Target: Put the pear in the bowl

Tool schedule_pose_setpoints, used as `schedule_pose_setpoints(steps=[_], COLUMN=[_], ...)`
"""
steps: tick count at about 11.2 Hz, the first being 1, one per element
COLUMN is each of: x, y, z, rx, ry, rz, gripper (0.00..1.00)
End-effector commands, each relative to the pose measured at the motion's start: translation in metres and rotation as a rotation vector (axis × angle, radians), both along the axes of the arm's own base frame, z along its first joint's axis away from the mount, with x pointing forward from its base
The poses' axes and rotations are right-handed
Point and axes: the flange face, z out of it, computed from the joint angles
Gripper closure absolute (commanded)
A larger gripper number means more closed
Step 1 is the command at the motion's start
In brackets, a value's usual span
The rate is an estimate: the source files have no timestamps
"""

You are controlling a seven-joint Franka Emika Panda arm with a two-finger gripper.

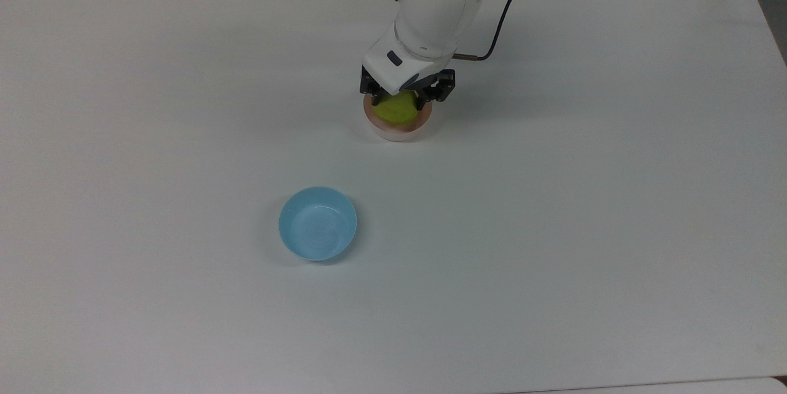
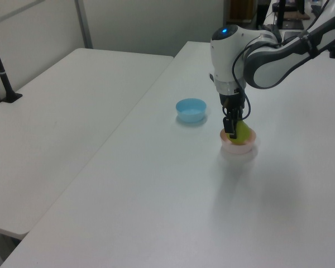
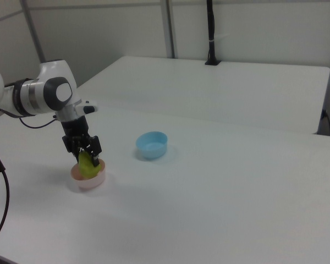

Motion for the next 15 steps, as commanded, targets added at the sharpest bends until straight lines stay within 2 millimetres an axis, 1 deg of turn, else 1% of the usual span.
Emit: schedule_pose_setpoints(steps=[1, 2, 3, 5, 6, 7, 8, 9, 11, 13, 14, 15], x=[-0.001, 0.000, -0.001, 0.000, 0.000, 0.001, -0.001, -0.001, 0.001, -0.012, -0.020, -0.029], y=[0.000, 0.000, 0.001, 0.001, 0.000, -0.006, -0.009, -0.017, -0.046, -0.075, -0.089, -0.097], z=[0.002, 0.001, 0.002, 0.009, 0.017, 0.031, 0.047, 0.069, 0.111, 0.152, 0.168, 0.182], rx=[0.000, 0.000, -0.001, 0.000, 0.002, 0.008, 0.013, 0.010, 0.008, 0.013, 0.026, 0.051], ry=[-0.021, -0.021, -0.020, -0.026, -0.038, -0.060, -0.077, -0.084, -0.087, -0.091, -0.082, -0.064], rz=[-0.013, -0.013, -0.013, -0.015, -0.014, -0.023, -0.022, -0.034, -0.031, -0.007, -0.011, -0.029], gripper=[0.30, 0.08, 0.00, 0.00, 0.00, 0.00, 0.00, 0.00, 0.00, 0.00, 0.00, 0.00])
